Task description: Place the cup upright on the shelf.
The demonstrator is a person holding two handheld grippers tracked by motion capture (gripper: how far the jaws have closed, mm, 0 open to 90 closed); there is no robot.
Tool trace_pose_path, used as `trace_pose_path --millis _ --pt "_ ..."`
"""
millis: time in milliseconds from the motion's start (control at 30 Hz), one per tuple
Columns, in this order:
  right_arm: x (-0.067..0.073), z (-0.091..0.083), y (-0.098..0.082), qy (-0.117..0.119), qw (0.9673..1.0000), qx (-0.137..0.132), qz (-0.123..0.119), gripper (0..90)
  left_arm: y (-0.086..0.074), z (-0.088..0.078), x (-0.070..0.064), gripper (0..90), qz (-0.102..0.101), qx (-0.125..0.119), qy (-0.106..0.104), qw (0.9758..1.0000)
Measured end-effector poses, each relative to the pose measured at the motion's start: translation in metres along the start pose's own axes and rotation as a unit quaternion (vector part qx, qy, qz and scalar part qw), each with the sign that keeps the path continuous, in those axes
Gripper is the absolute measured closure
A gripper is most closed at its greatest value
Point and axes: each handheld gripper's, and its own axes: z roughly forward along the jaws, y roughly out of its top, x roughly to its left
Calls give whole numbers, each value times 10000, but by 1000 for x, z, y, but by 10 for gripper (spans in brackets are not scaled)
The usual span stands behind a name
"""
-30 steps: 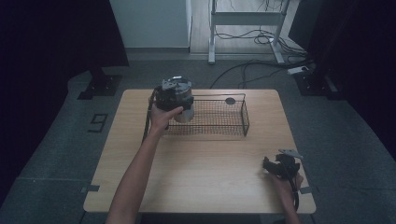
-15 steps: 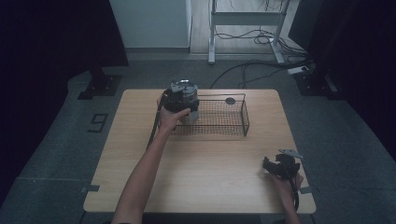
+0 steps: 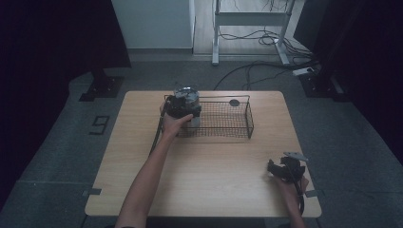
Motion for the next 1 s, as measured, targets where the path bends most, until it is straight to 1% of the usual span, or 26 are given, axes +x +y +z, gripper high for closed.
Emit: trace_pose_path --millis 133,200,267,367,500,667,967,1000 --pt "0 0 0 0 10000 -1 0 153 -4 3 0 35 6 57 18 10000" --pt "0 0 0 0 10000 -1 0 153 -6 5 -1 35 -45 71 -5 10000" --pt "0 0 0 1 10000 -1 -1 153 -8 6 -1 35 -48 79 -8 10000" --pt "0 0 0 1 10000 -1 -1 153 -10 9 -3 35 25 132 35 9999" --pt "0 0 0 -7 10000 -1 0 153 -12 11 -5 35 91 178 32 9998" --pt "0 0 0 -8 10000 -1 1 154 -16 12 -5 35 45 174 7 9998" --pt "0 0 0 -9 10000 -2 2 155 -19 10 -7 34 144 167 18 9998" --pt "0 0 0 -9 10000 -2 2 155 -20 10 -7 34 190 175 20 9997"
